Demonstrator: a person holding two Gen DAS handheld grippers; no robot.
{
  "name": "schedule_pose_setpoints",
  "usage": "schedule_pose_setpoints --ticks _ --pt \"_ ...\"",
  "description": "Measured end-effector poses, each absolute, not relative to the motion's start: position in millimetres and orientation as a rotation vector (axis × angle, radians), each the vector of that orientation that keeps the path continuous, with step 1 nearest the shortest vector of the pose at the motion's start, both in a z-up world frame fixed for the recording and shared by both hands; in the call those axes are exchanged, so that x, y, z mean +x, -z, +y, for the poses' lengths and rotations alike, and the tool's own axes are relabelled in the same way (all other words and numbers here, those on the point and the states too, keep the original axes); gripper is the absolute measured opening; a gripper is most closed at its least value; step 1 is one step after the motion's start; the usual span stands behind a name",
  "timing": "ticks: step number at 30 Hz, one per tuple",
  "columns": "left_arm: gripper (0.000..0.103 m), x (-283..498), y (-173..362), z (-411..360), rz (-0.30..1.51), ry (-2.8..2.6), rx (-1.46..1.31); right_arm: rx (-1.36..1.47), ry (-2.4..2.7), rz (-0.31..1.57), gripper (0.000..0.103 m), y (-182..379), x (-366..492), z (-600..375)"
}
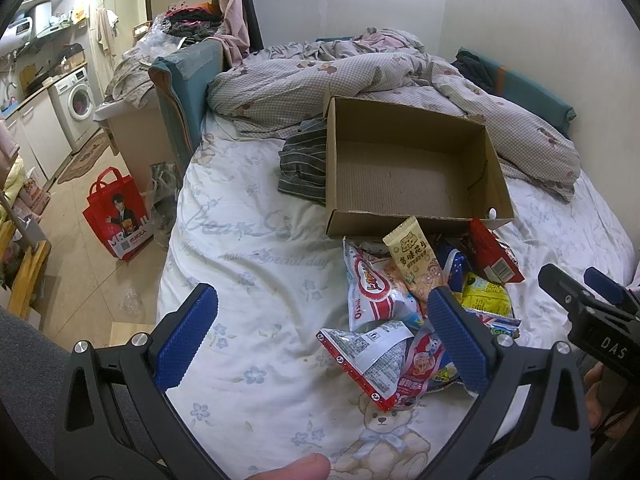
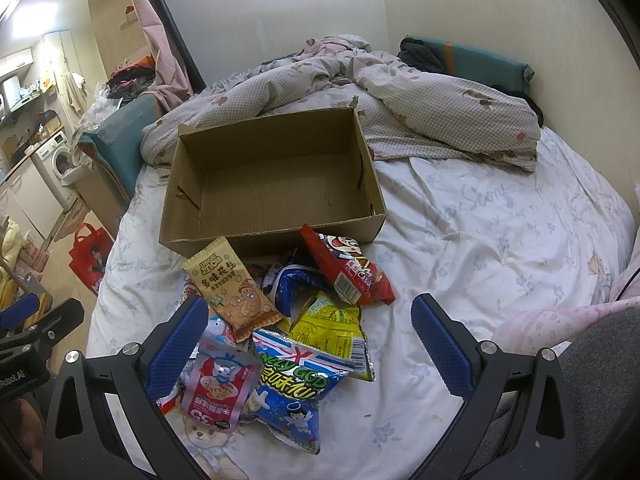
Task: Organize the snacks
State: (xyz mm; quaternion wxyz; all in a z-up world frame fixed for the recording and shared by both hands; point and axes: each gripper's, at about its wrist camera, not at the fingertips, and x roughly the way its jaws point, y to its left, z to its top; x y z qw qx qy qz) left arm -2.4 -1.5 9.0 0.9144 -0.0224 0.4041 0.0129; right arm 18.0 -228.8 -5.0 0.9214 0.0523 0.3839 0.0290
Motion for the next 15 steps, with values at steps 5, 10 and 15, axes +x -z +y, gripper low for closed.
schedule_pose_setpoints --ticks 5,10,15 --pt "0.103 -3 -11 -1 0.829 -0.027 -0.045 0.107 -0.059 0.79 0.103 5 18 -229" --pt "0.103 -3 -12 -1 0.834 -0.026 -0.047 0.134 -0.071 0.804 0.103 7 18 -232" --pt "0.103 1 -9 4 0.868 -0.029 -0.067 0.26 -0.158 0.909 0.103 15 26 -240"
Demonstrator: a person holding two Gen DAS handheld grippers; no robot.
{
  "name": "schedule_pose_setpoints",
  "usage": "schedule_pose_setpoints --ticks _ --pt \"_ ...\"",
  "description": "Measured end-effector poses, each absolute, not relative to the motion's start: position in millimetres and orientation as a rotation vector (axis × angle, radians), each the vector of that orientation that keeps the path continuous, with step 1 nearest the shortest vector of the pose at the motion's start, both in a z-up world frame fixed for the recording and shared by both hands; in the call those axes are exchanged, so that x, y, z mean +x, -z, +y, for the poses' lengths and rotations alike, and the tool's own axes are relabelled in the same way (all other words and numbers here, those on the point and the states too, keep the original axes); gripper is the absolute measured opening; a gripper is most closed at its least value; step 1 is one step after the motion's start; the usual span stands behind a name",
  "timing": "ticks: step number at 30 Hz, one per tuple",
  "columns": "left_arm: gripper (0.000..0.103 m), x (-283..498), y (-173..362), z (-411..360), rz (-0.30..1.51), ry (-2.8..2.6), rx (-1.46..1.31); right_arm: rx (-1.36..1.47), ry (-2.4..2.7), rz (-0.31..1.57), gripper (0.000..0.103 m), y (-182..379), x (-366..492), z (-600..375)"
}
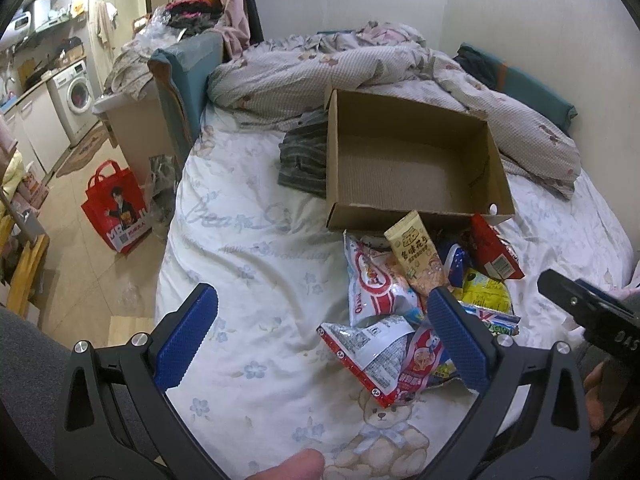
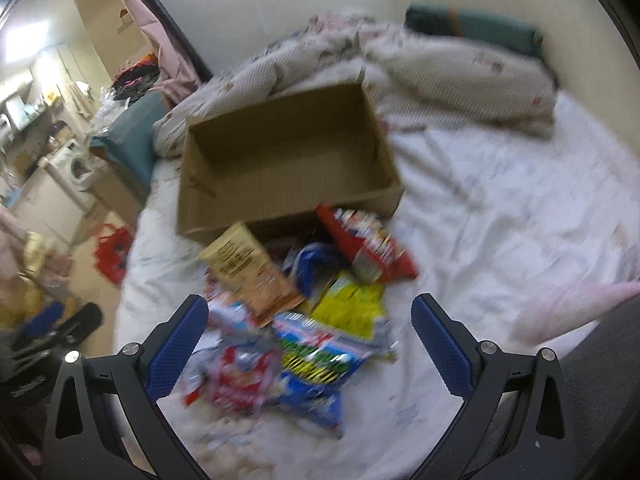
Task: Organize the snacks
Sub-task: 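Grasp the blue chip bag with the right tool while the left grasps the white-red bag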
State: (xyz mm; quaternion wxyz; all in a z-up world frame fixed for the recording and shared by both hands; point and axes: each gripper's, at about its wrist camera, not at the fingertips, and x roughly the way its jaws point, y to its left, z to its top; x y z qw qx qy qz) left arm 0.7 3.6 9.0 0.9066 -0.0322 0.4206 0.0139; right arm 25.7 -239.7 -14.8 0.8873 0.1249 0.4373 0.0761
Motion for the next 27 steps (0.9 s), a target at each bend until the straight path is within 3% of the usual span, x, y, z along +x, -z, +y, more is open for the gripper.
schedule_pose_setpoints --ticks 6,13,15,19,24,27 --pt "0.103 8 3 16 0.94 -0.065 -0.112 0.532 -0.181 1.091 0.103 40 36 -273" --pt "0.103 15 19 32 1.029 -0.111 -0.172 0.666 -0.143 1.382 0.1 104 41 -272" --pt "0.103 16 22 33 1.041 -0.117 -0.18 0.668 -0.141 1.403 0.091 114 45 -265" --pt "0.103 17 26 36 1.058 -0.123 -0.185 0.639 -0.106 1.429 0.083 128 53 -249" --pt "0.103 20 31 39 1.082 -0.124 -0.193 0.622 -0.126 1.451 0.053 138 54 -236" --pt "0.103 24 36 41 1.116 -0.125 -0.208 0.586 -0.132 1.42 0.049 127 48 -236"
